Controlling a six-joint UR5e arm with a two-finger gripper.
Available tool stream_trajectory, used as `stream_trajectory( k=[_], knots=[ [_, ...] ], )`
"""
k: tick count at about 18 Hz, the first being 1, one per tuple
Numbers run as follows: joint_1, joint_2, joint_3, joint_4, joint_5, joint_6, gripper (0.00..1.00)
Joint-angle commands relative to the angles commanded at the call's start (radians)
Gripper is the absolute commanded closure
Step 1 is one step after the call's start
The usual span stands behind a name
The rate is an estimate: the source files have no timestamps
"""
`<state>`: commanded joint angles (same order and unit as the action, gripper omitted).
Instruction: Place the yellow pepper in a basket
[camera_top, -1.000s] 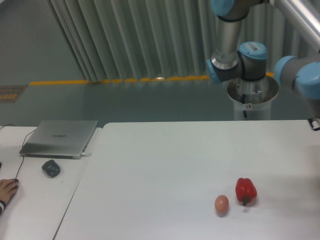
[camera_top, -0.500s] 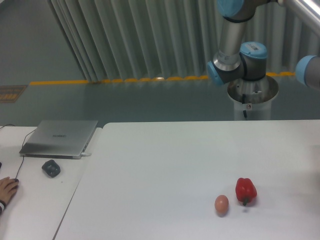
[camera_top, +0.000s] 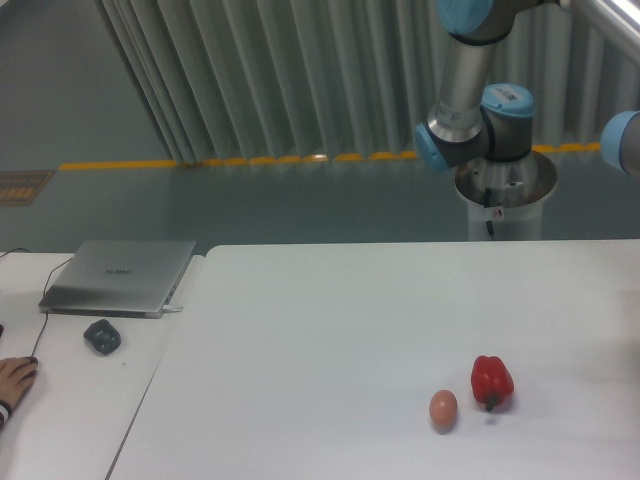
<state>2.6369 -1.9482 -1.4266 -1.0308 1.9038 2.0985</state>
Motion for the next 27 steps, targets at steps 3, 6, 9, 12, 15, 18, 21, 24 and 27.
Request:
stream_trajectory(
  k=[3, 6, 9, 12, 15, 18, 21, 24, 27],
  knots=[
    [-0.006, 0.003, 0.000, -0.002, -0.029, 0.000, 0.00],
    [-0.021, 0.005, 0.000, -0.005, -0.054, -0.026, 0.00],
    [-0.046, 0.005, -0.002, -0.006, -0.060, -0.077, 0.00],
    [-0.060, 0.005, -0.005, -0.006, -0.058, -0.078, 0.00],
    [-0.061, 0.005, -0.006, -0.006, -0.058, -0.078, 0.00],
    [-0.064, 0.005, -0.008, -0.006, -0.057, -0.080, 0.00],
    [-0.071, 0.005, -0.015, -0.006, -0.055, -0.086, 0.00],
    [-0.077, 0.005, -0.023, -0.006, -0.057, -0.120, 0.00],
    [-0.080, 0.005, -0.023, -0.006, -0.057, -0.121, 0.00]
  ],
)
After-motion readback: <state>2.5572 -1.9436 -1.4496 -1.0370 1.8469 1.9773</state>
